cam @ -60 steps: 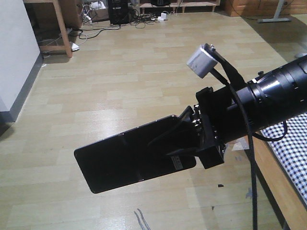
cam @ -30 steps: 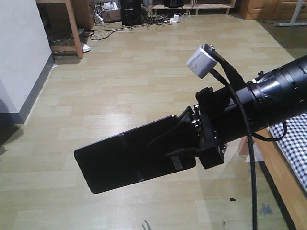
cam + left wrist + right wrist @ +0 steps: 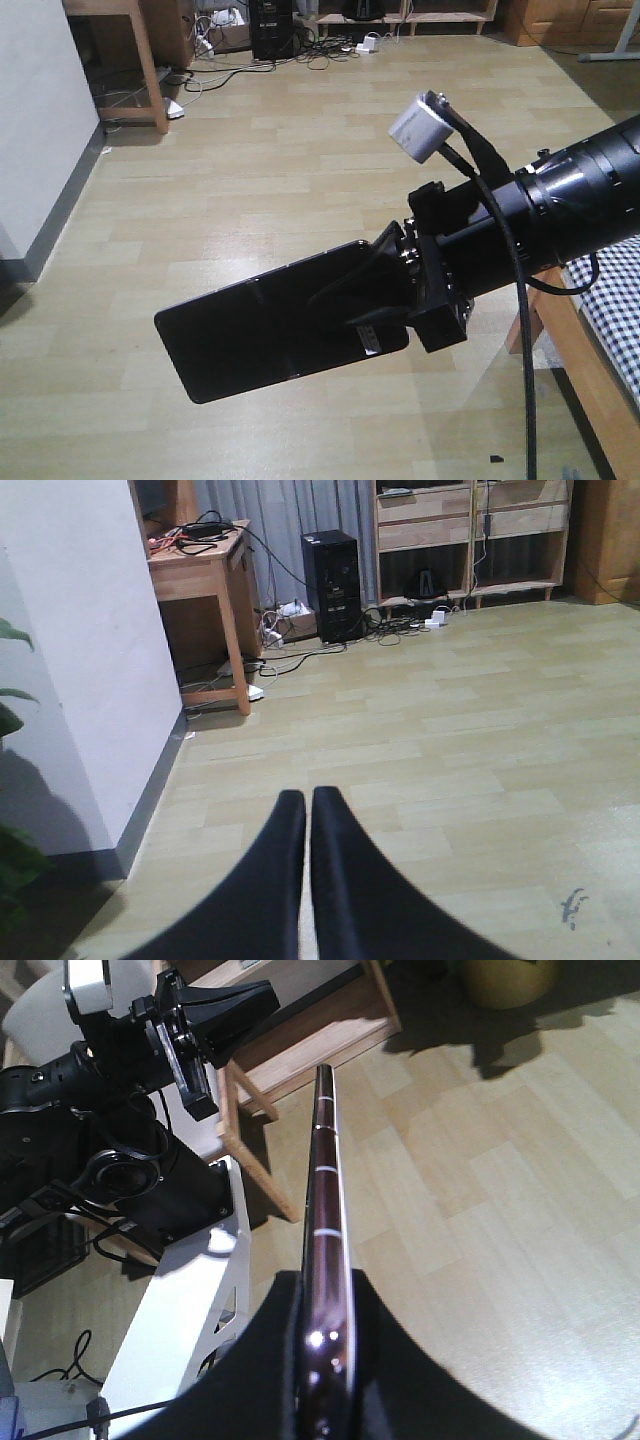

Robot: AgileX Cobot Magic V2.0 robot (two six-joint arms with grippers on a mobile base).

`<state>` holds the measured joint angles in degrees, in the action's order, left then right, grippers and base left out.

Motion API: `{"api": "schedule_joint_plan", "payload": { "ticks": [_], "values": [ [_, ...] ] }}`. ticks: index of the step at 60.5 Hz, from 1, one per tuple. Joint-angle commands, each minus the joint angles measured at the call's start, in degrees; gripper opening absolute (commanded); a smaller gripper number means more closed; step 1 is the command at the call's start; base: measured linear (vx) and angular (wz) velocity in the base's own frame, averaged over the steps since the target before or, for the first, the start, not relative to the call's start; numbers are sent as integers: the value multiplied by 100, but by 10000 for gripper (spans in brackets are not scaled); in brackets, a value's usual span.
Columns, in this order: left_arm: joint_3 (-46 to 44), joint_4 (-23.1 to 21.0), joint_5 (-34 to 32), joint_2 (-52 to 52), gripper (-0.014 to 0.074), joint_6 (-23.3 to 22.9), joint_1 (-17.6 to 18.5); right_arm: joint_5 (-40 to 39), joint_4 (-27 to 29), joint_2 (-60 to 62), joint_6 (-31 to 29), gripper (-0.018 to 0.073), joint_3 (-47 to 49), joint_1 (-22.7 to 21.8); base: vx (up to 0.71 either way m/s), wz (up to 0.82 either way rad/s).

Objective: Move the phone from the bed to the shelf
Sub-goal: 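Drive away from the bed holding the phone in the right gripper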

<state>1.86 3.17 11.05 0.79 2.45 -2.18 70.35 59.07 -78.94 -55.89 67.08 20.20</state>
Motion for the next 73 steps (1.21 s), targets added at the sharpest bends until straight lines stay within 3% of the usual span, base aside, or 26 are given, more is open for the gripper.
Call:
{"api": "schedule_joint_plan", "payload": {
  "ticks": [1, 73],
  "values": [
    [-146, -26, -406, 62, 1, -22, 2, 351, 488, 195, -17, -1, 145, -18, 28, -8],
    [-146, -26, -406, 62, 1, -22, 2, 351, 488, 195, -17, -1, 145, -18, 35, -6]
  ]
}}
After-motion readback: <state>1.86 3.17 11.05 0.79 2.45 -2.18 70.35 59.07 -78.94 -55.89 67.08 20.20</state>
